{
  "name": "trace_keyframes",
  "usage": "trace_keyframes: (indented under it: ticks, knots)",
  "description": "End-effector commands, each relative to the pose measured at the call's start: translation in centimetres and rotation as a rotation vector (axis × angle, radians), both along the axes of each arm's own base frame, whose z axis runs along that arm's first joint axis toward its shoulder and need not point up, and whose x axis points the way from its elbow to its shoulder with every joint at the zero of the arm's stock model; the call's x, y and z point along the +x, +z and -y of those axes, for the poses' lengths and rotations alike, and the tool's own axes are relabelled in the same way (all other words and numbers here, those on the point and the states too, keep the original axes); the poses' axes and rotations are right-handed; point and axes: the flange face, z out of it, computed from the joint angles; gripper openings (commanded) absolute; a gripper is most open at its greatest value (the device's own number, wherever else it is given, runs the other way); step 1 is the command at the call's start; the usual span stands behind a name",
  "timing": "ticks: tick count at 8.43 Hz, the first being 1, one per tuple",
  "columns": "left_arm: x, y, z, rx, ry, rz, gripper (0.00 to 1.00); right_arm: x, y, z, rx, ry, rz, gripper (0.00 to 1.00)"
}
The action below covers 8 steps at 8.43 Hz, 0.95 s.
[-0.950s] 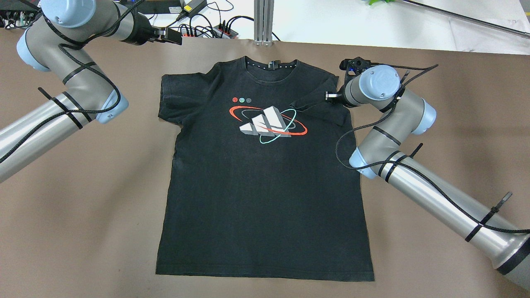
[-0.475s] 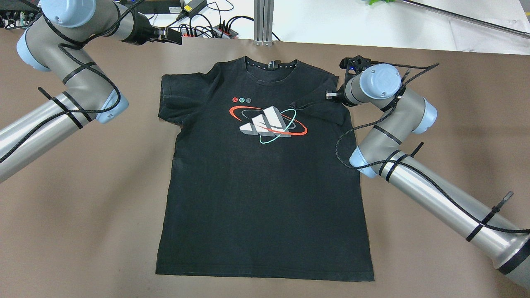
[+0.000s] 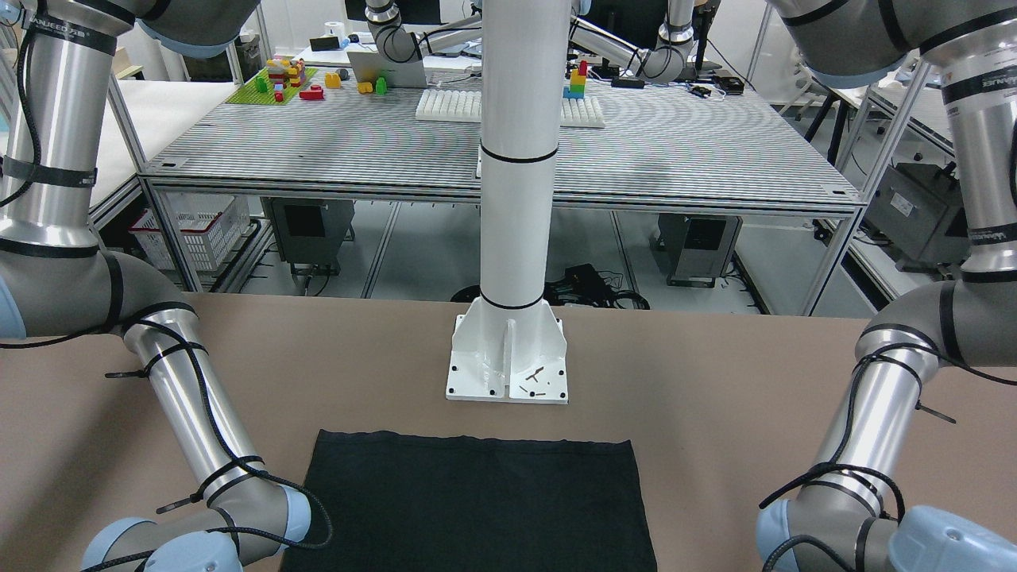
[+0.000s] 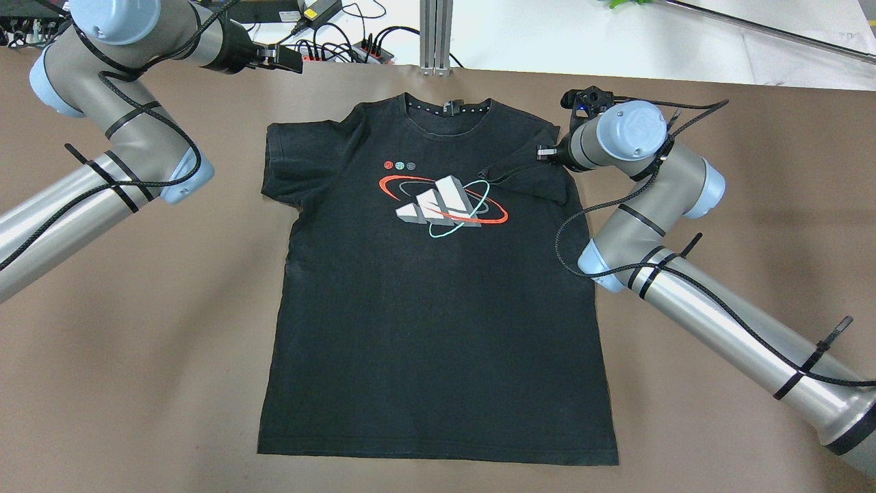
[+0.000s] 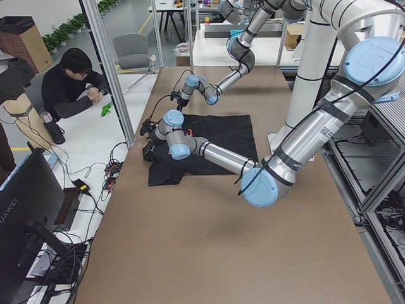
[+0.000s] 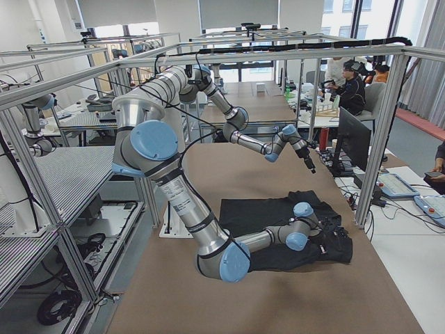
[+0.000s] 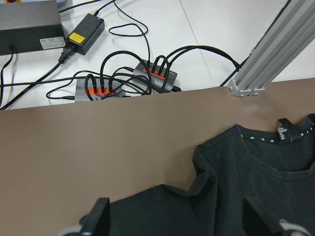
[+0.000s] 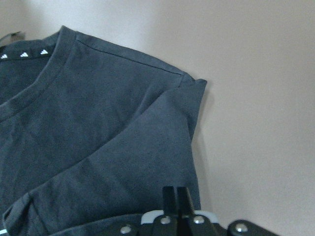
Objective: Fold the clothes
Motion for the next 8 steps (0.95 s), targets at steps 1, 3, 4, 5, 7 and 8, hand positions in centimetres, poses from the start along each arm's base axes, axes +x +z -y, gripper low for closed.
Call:
trace_keyframes:
  ticks: [1,3,4,5,7,8]
  knots:
    - [0.0,-0.1,0.0,0.001,0.0,0.0,0.95,1.2,-1.8,-1.0,0.03,-0.01,0.039,0.0]
    - [0.0,-0.1,0.0,0.001,0.0,0.0,0.95,1.9,-0.5,-2.3,0.033,-0.016,0.036,0.01]
    - [0.0,-0.1,0.0,0.001,0.0,0.0,0.95,2.2,-0.3,-3.1,0.04,-0.019,0.04,0.04]
    - [0.0,-0.1,0.0,0.001,0.0,0.0,0.95,2.3,-0.6,-3.8,0.048,-0.025,0.049,0.06]
    - [0.0,-0.1,0.0,0.001,0.0,0.0,0.95,1.1,-2.0,-6.0,0.068,-0.051,0.077,0.06]
    - [-0.1,-0.1,0.1,0.001,-0.001,0.0,0.95,1.0,-1.7,-6.4,0.067,-0.056,0.076,0.06]
